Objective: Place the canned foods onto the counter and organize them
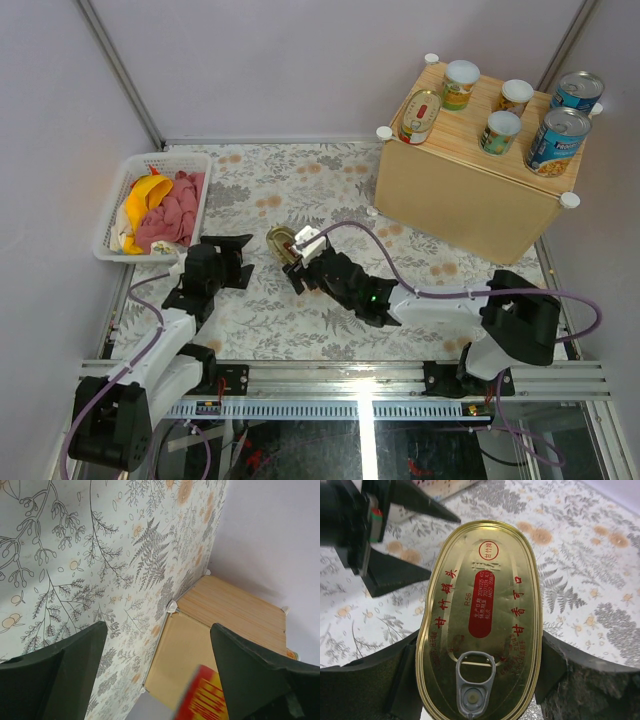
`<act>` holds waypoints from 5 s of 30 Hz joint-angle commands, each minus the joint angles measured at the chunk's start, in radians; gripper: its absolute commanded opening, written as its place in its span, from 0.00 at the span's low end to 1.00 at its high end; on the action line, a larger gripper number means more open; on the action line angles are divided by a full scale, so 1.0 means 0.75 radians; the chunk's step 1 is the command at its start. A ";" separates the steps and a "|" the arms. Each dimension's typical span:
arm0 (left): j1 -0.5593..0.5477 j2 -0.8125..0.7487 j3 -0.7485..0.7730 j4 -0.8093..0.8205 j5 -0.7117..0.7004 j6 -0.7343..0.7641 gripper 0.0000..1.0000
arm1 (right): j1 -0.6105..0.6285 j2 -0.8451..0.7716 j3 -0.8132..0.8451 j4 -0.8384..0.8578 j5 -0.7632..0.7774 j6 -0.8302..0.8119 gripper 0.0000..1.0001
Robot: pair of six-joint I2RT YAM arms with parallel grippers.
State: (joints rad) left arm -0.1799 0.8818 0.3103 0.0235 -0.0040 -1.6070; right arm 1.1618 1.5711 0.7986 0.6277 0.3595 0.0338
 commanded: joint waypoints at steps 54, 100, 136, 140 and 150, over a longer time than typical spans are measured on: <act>-0.112 0.240 0.307 0.006 -0.069 0.047 0.84 | -0.325 -0.030 1.603 -1.407 1.089 0.161 0.00; -0.135 -0.018 0.096 0.085 -0.108 -0.098 0.84 | -0.764 -0.138 1.480 -1.695 0.827 0.401 0.00; -0.124 0.173 0.118 0.199 -0.106 -0.071 0.84 | -0.998 -0.088 1.209 -1.410 0.564 0.316 0.00; -0.122 0.208 0.129 0.217 -0.104 -0.062 0.84 | -1.028 -0.070 1.205 -1.383 0.516 0.307 0.00; -0.122 0.306 0.149 0.277 -0.093 -0.058 0.84 | -1.088 -0.041 1.167 -1.348 0.434 0.289 0.00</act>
State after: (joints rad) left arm -0.2741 1.0931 0.3824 0.1501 -0.0639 -1.6676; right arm 0.3599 1.5517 1.6752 -0.4957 0.6964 0.2745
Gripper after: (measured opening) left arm 0.841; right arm 0.745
